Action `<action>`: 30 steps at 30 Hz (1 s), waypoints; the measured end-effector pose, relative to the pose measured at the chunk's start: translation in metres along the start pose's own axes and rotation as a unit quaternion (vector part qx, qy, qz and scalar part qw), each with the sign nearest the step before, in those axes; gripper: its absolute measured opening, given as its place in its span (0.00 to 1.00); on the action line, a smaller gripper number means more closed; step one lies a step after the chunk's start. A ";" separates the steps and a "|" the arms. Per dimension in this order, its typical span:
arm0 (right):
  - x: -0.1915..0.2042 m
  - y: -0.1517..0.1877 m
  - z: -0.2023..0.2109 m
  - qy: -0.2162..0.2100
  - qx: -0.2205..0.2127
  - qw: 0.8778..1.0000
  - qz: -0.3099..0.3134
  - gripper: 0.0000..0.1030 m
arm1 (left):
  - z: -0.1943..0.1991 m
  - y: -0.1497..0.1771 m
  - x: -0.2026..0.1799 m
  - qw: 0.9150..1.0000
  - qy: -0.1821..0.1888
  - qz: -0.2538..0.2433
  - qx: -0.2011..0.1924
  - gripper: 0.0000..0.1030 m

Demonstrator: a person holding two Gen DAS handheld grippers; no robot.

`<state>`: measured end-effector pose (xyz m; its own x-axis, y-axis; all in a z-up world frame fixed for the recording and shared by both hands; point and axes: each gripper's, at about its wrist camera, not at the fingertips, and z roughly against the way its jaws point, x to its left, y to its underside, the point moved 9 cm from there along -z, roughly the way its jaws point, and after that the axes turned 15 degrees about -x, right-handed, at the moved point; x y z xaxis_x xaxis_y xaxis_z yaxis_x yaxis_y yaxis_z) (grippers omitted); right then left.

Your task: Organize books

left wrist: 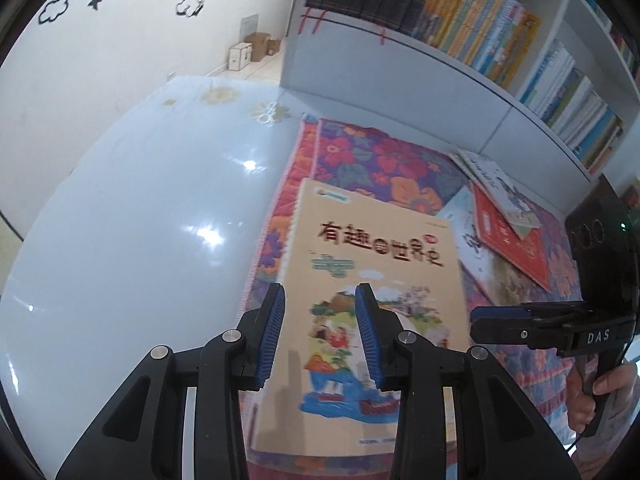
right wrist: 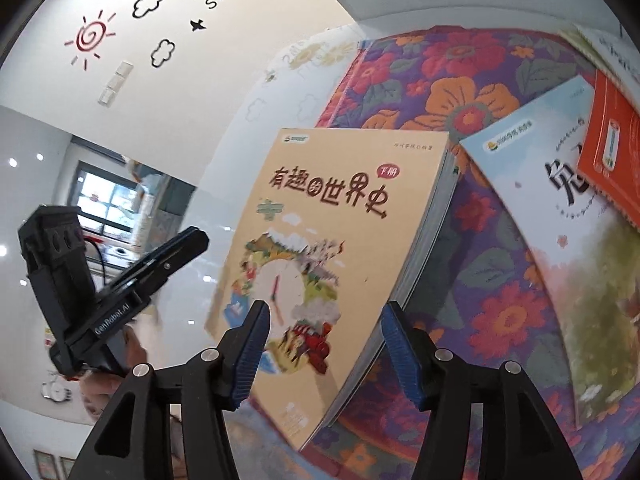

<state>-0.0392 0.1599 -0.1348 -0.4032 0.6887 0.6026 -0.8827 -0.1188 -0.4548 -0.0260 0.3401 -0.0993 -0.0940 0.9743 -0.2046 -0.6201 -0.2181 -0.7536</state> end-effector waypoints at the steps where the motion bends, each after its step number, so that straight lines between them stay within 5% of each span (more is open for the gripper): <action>1: -0.001 0.001 0.005 -0.005 -0.003 1.000 -0.005 0.56 | 0.001 -0.001 -0.004 1.000 0.001 -0.003 -0.001 0.33; 18: -0.083 -0.020 0.106 0.040 -0.090 0.994 -0.044 0.56 | -0.023 -0.008 -0.141 0.997 0.062 -0.047 0.002 0.33; 25: -0.139 -0.047 0.167 0.060 -0.141 0.985 -0.075 0.56 | -0.054 -0.031 -0.229 0.994 0.099 -0.036 -0.013 0.33; 30: -0.179 -0.083 0.222 0.069 -0.215 0.970 -0.087 0.56 | -0.096 -0.034 -0.276 0.995 0.099 -0.020 -0.008 0.33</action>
<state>0.0525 -0.1125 -0.0592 -0.1945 0.7637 0.6156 -0.7404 0.2974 -0.6028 0.0951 0.0731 -0.0772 0.0873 0.9522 -0.2928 -0.6078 -0.1819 -0.7729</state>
